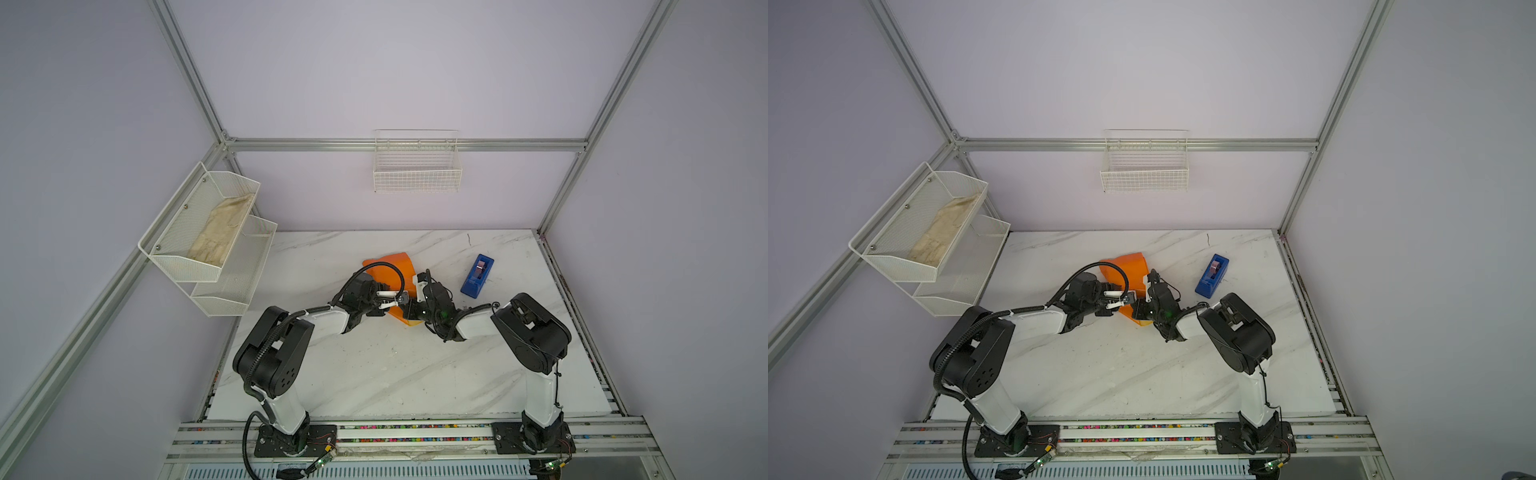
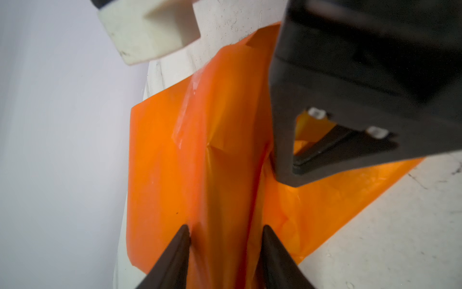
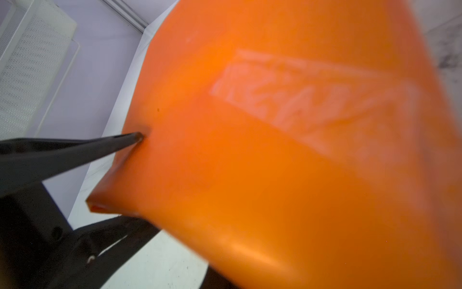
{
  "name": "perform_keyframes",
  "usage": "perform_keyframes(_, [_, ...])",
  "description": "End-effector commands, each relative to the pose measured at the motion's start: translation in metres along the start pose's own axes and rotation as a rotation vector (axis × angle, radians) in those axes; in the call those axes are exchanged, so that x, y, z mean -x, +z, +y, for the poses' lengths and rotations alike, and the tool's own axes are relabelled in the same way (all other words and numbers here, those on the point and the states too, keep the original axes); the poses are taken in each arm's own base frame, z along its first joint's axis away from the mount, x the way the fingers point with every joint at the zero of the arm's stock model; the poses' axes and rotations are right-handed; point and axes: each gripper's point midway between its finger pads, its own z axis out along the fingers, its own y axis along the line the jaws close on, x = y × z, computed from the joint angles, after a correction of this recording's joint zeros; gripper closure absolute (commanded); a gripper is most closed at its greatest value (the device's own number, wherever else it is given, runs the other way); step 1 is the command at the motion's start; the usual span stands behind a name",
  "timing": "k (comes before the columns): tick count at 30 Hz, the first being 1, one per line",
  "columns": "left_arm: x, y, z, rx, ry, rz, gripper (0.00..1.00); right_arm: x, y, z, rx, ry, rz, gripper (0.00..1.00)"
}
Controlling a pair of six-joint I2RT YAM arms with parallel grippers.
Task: Wrap a gift box in wrapping paper
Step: Fold the wrapping paper for the gift box.
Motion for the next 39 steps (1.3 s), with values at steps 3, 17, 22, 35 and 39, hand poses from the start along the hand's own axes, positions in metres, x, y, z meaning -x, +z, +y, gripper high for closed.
perform_keyframes(3, [-0.022,0.002,-0.023,-0.106,-0.031,0.091,0.55,-0.01,0.008,-0.031,-0.117,-0.01,0.029,1.0])
perform_keyframes(17, [-0.024,0.004,-0.025,-0.112,-0.034,0.1,0.55,0.008,-0.015,-0.009,-0.122,-0.071,0.035,1.0])
perform_keyframes(22, [-0.025,0.005,-0.025,-0.113,-0.034,0.104,0.55,-0.007,-0.018,0.008,-0.045,-0.057,0.081,1.0])
perform_keyframes(35, [-0.025,0.005,-0.026,-0.12,-0.036,0.104,0.55,0.061,-0.076,-0.003,-0.088,-0.077,-0.025,0.93])
perform_keyframes(39, [-0.025,0.005,-0.026,-0.119,-0.037,0.107,0.55,0.076,-0.084,-0.034,-0.127,-0.072,-0.015,0.86])
